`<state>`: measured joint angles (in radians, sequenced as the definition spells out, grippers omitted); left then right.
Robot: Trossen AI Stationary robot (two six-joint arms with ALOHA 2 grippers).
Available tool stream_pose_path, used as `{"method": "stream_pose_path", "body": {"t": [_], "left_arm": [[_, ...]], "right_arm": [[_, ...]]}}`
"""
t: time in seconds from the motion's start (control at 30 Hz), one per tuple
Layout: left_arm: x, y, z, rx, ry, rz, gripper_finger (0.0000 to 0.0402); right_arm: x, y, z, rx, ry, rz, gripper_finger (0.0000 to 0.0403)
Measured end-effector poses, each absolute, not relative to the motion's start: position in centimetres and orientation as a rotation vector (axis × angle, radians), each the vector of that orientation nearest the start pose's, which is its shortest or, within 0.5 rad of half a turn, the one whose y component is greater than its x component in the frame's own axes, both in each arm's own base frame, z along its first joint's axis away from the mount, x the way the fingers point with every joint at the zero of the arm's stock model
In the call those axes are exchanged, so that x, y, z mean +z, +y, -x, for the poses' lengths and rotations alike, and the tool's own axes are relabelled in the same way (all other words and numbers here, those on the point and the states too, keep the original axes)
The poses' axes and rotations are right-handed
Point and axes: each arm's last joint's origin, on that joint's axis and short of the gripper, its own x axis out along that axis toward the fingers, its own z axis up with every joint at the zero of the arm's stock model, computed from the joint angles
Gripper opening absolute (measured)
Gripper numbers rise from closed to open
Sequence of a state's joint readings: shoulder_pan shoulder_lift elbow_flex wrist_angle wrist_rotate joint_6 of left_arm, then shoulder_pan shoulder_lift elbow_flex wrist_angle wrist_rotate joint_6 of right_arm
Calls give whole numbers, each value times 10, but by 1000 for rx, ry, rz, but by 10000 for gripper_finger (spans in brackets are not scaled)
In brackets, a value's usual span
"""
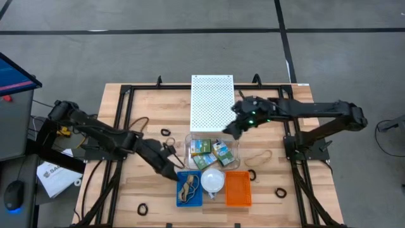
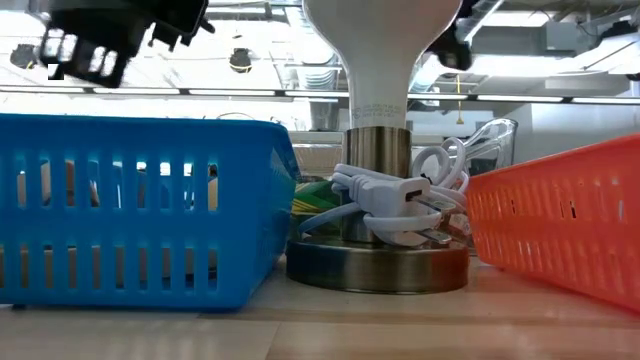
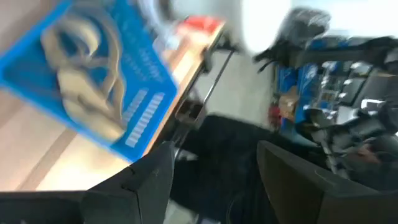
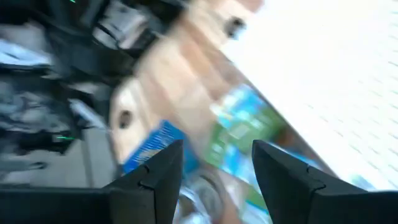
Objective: Pick & Place Office Desk Supplies
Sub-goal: Put the brown rubberband into the blue bin
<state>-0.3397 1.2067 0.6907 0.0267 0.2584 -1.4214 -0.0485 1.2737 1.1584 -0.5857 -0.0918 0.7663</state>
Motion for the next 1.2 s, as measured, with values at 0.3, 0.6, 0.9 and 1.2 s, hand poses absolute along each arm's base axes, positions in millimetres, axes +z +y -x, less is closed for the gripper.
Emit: {"method": "stream_pose_path", "body": {"t": [0.3,0.6,0.9,1.2], "left_arm": [[277,-54,-216,-76,467,1216,226],[299,-28,-203,-16,250,1142,226],[298,-23,-206,4,230,1142,224],[298,-23,-206,4,228,1143,223]], "right_arm": [[307,21,-201,-516,966,-736,187],[229,32,-162,-792,1069,-1067,187],[183,33,-164,-844,1103,-1166,187],[163,43,-190,-752,1163,-1191,187]]}}
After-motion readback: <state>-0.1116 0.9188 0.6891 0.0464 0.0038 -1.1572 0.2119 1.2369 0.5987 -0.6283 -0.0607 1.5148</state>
